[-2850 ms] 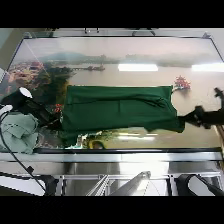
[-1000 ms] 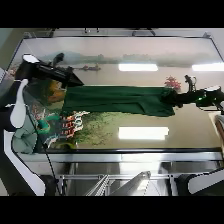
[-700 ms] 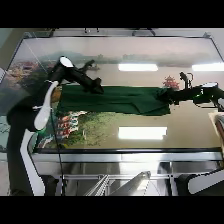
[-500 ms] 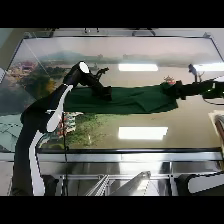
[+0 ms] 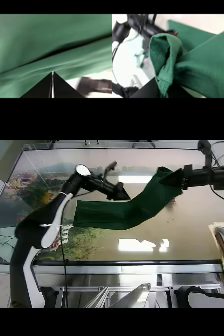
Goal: Fold the shirts.
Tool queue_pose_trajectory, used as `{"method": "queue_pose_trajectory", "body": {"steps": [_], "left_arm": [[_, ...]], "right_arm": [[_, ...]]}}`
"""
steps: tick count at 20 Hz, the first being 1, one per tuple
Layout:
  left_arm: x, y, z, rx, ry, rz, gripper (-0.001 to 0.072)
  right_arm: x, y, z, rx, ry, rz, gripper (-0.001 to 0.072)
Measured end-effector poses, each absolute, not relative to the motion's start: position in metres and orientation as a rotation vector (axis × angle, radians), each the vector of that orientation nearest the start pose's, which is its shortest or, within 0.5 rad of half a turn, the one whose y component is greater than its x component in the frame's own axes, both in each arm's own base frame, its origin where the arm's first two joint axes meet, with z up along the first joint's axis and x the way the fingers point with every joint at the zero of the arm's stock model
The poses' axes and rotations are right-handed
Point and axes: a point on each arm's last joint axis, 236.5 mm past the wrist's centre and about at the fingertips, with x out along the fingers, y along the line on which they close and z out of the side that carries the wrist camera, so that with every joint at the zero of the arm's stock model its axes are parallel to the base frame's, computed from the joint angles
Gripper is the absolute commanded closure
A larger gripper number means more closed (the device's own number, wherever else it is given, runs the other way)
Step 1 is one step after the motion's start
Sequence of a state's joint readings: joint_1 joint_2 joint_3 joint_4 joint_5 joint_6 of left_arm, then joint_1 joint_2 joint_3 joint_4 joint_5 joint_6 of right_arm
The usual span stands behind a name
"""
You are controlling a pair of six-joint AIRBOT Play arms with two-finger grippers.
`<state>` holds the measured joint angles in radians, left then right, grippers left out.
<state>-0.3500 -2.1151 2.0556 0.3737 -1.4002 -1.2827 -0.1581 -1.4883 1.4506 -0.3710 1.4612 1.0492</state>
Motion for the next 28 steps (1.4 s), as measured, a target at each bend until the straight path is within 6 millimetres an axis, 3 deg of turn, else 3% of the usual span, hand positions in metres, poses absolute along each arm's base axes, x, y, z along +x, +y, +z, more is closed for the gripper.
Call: {"method": "queue_pose_trajectory", "body": {"steps": [2, 3, 5, 7, 8, 9, 10, 11, 12, 14, 17, 20, 22, 25, 28], "left_arm": [[0.441, -0.363, 0.148, -0.734, 1.078, -1.39, 0.0706], [0.44, -0.34, 0.192, -0.773, 0.98, -1.456, 0.0706], [0.439, -0.291, 0.255, -0.796, 0.818, -1.511, 0.0706], [0.427, -0.242, 0.307, -0.765, 0.676, -1.535, 0.0706], [0.421, -0.221, 0.321, -0.734, 0.635, -1.525, 0.0706], [0.418, -0.205, 0.33, -0.715, 0.604, -1.504, 0.0706], [0.413, -0.189, 0.34, -0.702, 0.576, -1.484, 0.0706], [0.407, -0.177, 0.348, -0.695, 0.551, -1.473, 0.0706], [0.401, -0.166, 0.352, -0.689, 0.536, -1.455, 0.0706], [0.394, -0.151, 0.353, -0.696, 0.526, -1.42, 0.0706], [0.382, -0.138, 0.35, -0.711, 0.514, -1.389, 0.0707], [0.368, -0.131, 0.338, -0.725, 0.523, -1.384, 0.0706], [0.363, -0.128, 0.324, -0.744, 0.538, -1.37, 0.0706], [0.353, -0.126, 0.3, -0.792, 0.558, -1.362, 0.0706], [0.355, -0.124, 0.265, -0.87, 0.576, -1.311, 0.0707]], "right_arm": [[0.422, 0.199, 0.166, 0.608, 0.926, 1.014, 0.0692], [0.421, 0.227, 0.165, 0.587, 0.919, 1.031, 0.0692], [0.42, 0.286, 0.153, 0.544, 0.91, 1.046, 0.0692], [0.418, 0.348, 0.127, 0.475, 0.91, 1.053, 0.0691], [0.416, 0.38, 0.109, 0.435, 0.917, 1.06, 0.0655], [0.413, 0.412, 0.09, 0.397, 0.927, 1.071, 0.0434], [0.409, 0.439, 0.072, 0.367, 0.937, 1.09, 0.0388], [0.403, 0.464, 0.058, 0.353, 0.952, 1.114, 0.0424], [0.394, 0.487, 0.048, 0.352, 0.966, 1.146, 0.0605], [0.382, 0.51, 0.038, 0.368, 0.999, 1.194, 0.0691], [0.378, 0.506, 0.041, 0.408, 1.063, 1.227, 0.0691], [0.4, 0.468, 0.053, 0.464, 1.131, 1.177, 0.0693], [0.414, 0.429, 0.058, 0.464, 1.19, 1.101, 0.0693], [0.421, 0.356, 0.068, 0.401, 1.304, 0.945, 0.0692], [0.415, 0.264, 0.078, 0.261, 1.397, 0.72, 0.0692]]}}
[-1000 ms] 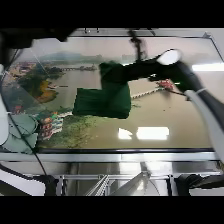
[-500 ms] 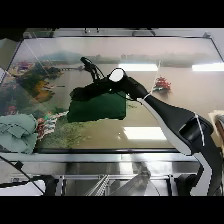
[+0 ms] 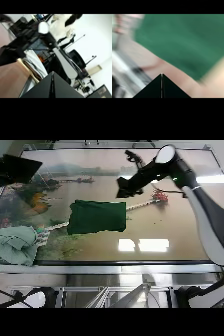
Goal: Fold the shirts.
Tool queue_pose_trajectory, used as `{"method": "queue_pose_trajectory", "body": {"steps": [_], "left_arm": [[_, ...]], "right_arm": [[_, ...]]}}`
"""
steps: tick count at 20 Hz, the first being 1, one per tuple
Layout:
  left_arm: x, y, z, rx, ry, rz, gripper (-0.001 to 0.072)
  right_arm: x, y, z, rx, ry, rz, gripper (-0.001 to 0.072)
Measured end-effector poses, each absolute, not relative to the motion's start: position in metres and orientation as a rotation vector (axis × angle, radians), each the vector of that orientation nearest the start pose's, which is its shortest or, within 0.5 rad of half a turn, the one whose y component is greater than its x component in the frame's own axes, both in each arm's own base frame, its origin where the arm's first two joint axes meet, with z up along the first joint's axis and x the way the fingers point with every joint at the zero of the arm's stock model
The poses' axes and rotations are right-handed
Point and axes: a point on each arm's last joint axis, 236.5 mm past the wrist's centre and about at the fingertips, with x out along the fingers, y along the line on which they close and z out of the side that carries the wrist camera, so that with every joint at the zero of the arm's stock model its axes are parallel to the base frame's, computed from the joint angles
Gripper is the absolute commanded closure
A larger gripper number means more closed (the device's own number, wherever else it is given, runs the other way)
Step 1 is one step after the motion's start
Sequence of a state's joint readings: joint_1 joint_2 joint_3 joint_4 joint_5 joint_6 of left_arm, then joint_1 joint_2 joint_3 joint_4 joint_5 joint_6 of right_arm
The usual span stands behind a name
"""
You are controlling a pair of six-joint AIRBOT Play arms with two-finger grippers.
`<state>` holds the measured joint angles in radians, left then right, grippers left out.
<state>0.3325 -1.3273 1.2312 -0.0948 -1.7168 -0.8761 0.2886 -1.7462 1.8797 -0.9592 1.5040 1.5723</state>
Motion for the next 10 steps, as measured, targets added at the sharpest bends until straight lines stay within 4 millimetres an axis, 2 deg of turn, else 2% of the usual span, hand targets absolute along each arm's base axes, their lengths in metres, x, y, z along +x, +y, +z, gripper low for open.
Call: {"method": "queue_pose_trajectory", "body": {"steps": [2, 3, 4, 6, 7, 10], "left_arm": [[0.355, -0.124, 0.238, -0.916, 0.599, -1.281, 0.0706], [0.354, -0.124, 0.224, -0.931, 0.615, -1.264, 0.0706], [0.353, -0.125, 0.212, -0.944, 0.63, -1.251, 0.0706], [0.352, -0.126, 0.191, -0.959, 0.654, -1.222, 0.0707], [0.351, -0.126, 0.182, -0.968, 0.664, -1.208, 0.0707], [0.351, -0.127, 0.166, -0.984, 0.679, -1.179, 0.0706]], "right_arm": [[0.402, 0.207, 0.077, 0.175, 1.446, 0.551, 0.0691], [0.395, 0.187, 0.075, 0.156, 1.453, 0.484, 0.0688], [0.388, 0.174, 0.068, 0.152, 1.455, 0.435, 0.065], [0.386, 0.167, 0.047, 0.186, 1.431, 0.385, 0.0177], [0.388, 0.17, 0.032, 0.226, 1.415, 0.373, 0.0061], [0.402, 0.191, -0.012, 0.37, 1.379, 0.376, 0.0061]]}}
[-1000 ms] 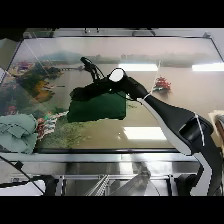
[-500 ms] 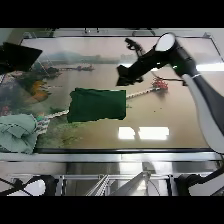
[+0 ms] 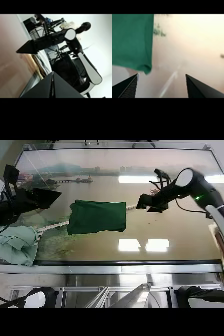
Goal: Fold the shirts.
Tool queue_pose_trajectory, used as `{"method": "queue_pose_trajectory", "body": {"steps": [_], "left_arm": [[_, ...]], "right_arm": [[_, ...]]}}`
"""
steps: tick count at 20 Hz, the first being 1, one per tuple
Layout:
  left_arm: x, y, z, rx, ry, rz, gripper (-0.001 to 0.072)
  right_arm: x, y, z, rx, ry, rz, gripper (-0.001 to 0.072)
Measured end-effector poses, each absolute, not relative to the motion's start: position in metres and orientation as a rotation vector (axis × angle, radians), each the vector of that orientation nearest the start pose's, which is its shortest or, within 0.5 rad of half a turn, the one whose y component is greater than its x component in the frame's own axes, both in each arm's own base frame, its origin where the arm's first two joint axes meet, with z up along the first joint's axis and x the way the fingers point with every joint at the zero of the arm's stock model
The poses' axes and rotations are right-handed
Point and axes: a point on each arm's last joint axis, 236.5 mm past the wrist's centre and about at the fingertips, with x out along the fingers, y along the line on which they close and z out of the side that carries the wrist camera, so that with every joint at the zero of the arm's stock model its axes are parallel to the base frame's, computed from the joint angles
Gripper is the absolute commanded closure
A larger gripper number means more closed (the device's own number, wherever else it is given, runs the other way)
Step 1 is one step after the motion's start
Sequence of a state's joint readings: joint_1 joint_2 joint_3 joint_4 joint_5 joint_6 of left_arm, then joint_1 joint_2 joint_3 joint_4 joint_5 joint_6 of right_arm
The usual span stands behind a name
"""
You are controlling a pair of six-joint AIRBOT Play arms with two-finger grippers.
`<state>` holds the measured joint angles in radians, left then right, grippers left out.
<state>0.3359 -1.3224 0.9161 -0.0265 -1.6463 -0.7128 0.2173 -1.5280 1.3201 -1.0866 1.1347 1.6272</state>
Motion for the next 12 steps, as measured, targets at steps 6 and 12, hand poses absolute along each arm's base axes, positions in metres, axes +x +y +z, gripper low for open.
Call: {"method": "queue_pose_trajectory", "body": {"steps": [6, 12], "left_arm": [[0.35, -0.128, 0.158, -0.988, 0.688, -1.169, 0.0706], [0.349, -0.128, 0.157, -0.989, 0.69, -1.17, 0.0706]], "right_arm": [[0.414, 0.258, -0.078, 0.597, 1.378, 0.516, 0.0073], [0.414, 0.308, -0.098, 0.752, 1.354, 0.63, 0.0548]]}}
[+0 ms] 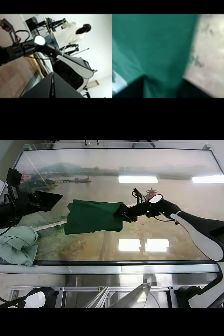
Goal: Fold the shirts.
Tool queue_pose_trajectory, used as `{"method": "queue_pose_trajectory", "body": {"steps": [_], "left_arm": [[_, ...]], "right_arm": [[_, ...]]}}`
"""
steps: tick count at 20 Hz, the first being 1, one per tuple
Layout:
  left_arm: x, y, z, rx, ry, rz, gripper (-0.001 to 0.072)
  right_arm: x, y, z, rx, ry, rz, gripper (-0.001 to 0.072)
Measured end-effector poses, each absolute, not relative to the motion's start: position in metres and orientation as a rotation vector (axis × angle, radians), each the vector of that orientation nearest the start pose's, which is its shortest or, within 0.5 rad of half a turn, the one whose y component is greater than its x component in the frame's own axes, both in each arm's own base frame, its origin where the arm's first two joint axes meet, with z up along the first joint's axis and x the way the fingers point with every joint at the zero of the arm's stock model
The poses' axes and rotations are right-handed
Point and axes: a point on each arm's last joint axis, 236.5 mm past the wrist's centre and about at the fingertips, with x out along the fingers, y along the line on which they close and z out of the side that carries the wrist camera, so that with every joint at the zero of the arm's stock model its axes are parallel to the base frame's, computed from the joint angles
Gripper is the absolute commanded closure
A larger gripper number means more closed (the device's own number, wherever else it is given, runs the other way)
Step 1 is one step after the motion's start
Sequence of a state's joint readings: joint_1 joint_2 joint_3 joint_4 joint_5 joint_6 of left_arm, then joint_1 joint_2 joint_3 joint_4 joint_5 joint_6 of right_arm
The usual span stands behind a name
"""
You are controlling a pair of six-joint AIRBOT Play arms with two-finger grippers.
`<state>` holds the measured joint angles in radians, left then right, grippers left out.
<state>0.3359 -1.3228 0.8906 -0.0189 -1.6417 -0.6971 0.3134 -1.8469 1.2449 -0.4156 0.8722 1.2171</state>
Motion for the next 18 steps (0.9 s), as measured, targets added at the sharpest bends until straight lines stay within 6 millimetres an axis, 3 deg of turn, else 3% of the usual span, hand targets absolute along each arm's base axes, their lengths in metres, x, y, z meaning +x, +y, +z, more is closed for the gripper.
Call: {"method": "queue_pose_trajectory", "body": {"steps": [1, 4, 6, 9, 11, 13, 16, 18], "left_arm": [[0.349, -0.128, 0.157, -0.989, 0.69, -1.169, 0.0706], [0.348, -0.128, 0.157, -0.989, 0.69, -1.174, 0.0707], [0.346, -0.129, 0.159, -0.99, 0.692, -1.186, 0.0706], [0.342, -0.13, 0.162, -0.994, 0.691, -1.21, 0.0707], [0.337, -0.131, 0.165, -0.995, 0.694, -1.234, 0.0706], [0.333, -0.131, 0.167, -0.995, 0.698, -1.255, 0.0706], [0.329, -0.132, 0.168, -0.996, 0.701, -1.272, 0.0706], [0.328, -0.132, 0.169, -0.996, 0.702, -1.277, 0.0706]], "right_arm": [[0.416, 0.316, -0.092, 0.779, 1.335, 0.659, 0.0692], [0.424, 0.338, -0.059, 0.874, 1.256, 0.781, 0.0693], [0.431, 0.343, -0.024, 0.923, 1.179, 0.863, 0.0694], [0.448, 0.317, 0.04, 0.958, 1.039, 0.936, 0.0694], [0.46, 0.275, 0.099, 0.963, 0.907, 0.955, 0.0694], [0.469, 0.213, 0.152, 0.947, 0.786, 0.894, 0.0694], [0.464, 0.093, 0.216, 0.931, 0.628, 0.668, 0.0694], [0.447, 0.007, 0.237, 0.937, 0.554, 0.449, 0.0694]]}}
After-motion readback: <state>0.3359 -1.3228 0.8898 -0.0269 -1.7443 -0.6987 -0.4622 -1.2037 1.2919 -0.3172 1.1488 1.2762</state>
